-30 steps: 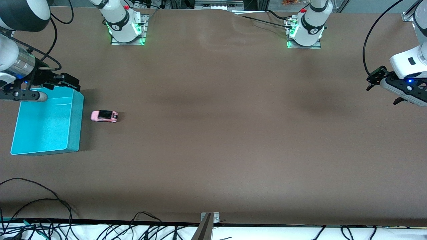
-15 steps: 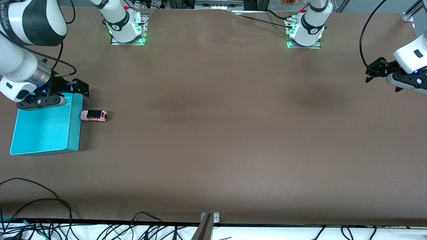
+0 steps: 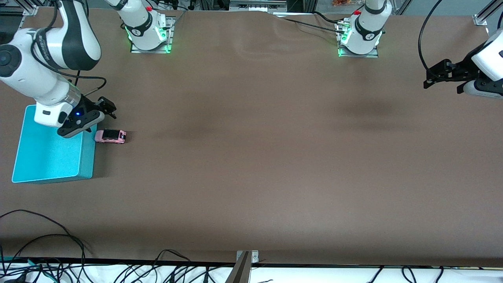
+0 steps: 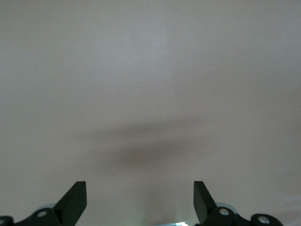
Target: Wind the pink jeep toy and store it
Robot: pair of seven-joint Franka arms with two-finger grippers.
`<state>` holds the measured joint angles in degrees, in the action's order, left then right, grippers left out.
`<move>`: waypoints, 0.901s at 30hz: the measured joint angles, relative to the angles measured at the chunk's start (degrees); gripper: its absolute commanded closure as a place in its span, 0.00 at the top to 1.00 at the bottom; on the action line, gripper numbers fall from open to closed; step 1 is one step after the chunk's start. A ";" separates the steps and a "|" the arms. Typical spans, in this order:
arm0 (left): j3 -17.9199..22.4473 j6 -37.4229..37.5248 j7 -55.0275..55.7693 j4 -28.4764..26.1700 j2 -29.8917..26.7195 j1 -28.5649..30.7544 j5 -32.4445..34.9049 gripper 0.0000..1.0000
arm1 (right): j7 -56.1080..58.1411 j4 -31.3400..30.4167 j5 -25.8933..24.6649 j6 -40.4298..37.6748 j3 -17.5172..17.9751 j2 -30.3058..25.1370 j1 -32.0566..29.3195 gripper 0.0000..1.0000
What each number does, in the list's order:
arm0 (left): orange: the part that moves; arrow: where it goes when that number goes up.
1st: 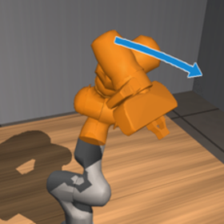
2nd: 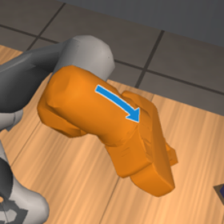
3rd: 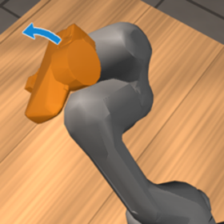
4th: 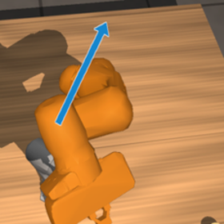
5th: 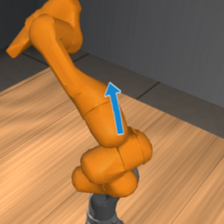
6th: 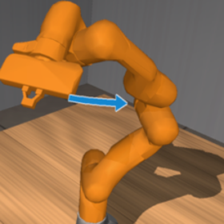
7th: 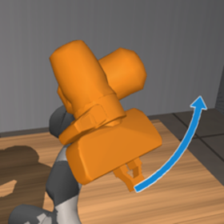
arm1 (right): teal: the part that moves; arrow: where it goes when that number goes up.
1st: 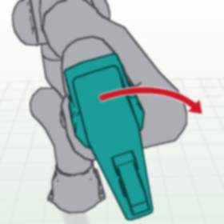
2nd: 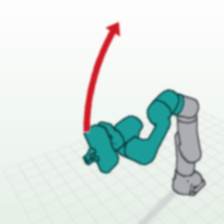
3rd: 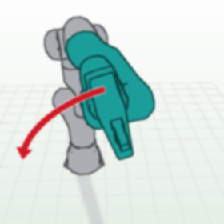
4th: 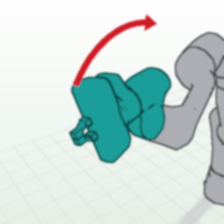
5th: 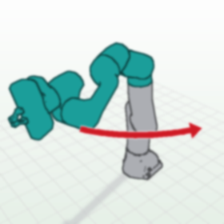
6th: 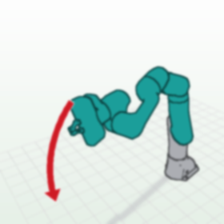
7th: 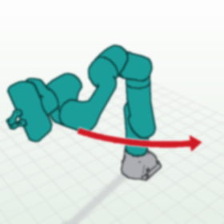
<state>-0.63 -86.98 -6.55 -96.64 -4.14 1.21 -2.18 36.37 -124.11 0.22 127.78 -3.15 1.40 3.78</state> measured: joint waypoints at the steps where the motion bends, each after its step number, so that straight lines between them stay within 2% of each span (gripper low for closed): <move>1: -0.39 0.35 0.72 0.29 0.00 0.00 0.00 1.00 | 2.09 -1.00 0.00 1.23 -0.29 0.00 -0.02 1.00; 12: -2.37 1.34 3.74 1.58 0.10 -0.15 0.15 1.00 | 21.93 -6.19 0.00 6.18 -3.14 1.39 -0.22 1.00; 20: -2.36 1.34 5.94 3.34 0.94 -1.37 1.13 1.00 | 35.68 -8.75 0.00 15.61 -3.63 6.50 -0.42 1.00; 27: -2.34 1.35 7.59 3.56 1.66 -0.85 1.15 1.00 | 41.62 -8.80 0.00 17.07 -4.13 9.96 -0.49 1.00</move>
<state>-2.97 -85.63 1.04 -93.08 -2.48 0.37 -1.03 77.98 -132.91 0.23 144.84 -7.28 11.36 3.29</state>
